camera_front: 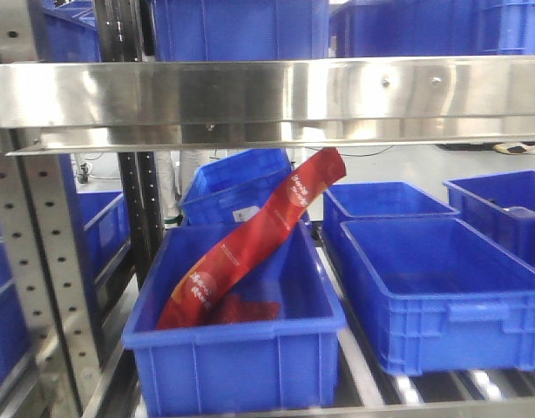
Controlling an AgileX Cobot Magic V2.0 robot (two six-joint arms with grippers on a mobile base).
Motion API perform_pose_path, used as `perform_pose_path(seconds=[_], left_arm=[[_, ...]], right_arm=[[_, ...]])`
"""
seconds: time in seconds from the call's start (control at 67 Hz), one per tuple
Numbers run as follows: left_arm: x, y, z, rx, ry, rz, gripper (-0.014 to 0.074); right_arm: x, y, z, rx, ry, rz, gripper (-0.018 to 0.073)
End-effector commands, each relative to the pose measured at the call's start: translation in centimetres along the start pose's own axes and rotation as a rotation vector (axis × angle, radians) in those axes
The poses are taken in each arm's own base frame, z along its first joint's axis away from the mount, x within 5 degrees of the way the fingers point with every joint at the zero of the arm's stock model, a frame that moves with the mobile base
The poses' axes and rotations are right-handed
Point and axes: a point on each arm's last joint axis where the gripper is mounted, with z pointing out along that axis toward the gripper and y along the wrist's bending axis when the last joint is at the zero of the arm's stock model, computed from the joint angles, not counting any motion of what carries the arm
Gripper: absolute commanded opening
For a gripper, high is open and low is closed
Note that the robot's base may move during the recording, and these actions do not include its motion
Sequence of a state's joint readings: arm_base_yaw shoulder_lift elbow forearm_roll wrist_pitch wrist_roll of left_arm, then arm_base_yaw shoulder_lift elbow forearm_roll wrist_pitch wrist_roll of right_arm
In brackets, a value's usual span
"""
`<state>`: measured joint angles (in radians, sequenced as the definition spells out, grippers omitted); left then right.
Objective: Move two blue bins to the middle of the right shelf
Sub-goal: 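Approach the shelf and raise the cyan bin above the middle shelf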
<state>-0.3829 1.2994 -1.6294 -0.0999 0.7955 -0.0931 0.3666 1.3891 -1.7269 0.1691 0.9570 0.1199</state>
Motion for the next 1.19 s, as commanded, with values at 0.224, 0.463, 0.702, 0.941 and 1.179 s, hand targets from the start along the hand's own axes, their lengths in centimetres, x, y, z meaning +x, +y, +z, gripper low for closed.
perform_pose_path(seconds=[0.224,0.463,0.702,0.941,1.179], left_arm=[[-1.45,-0.40,-1.36,0.029,-0.125,-0.002,-0.0111],[-1.45,-0.40,-1.36,0.029,-0.125,-0.002,-0.0111],[-1.45,-0.40,-1.36,0.029,-0.125,-0.002,-0.0111],[-1.45,-0.40,-1.36,0.029,-0.125,-0.002,-0.0111],[-1.45,-0.40,-1.36,0.029,-0.125,-0.002,-0.0111]], right_arm=[[-1.05,0.10,-1.08,-0.003,-0.100,-0.004,-0.0152],[-1.05,0.10,-1.08,-0.003,-0.100,-0.004,-0.0152],[-1.05,0.10,-1.08,-0.003,-0.100,-0.004,-0.0152],[-1.05,0.10,-1.08,-0.003,-0.100,-0.004,-0.0152],[-1.05,0.10,-1.08,-0.003,-0.100,-0.004,-0.0152]])
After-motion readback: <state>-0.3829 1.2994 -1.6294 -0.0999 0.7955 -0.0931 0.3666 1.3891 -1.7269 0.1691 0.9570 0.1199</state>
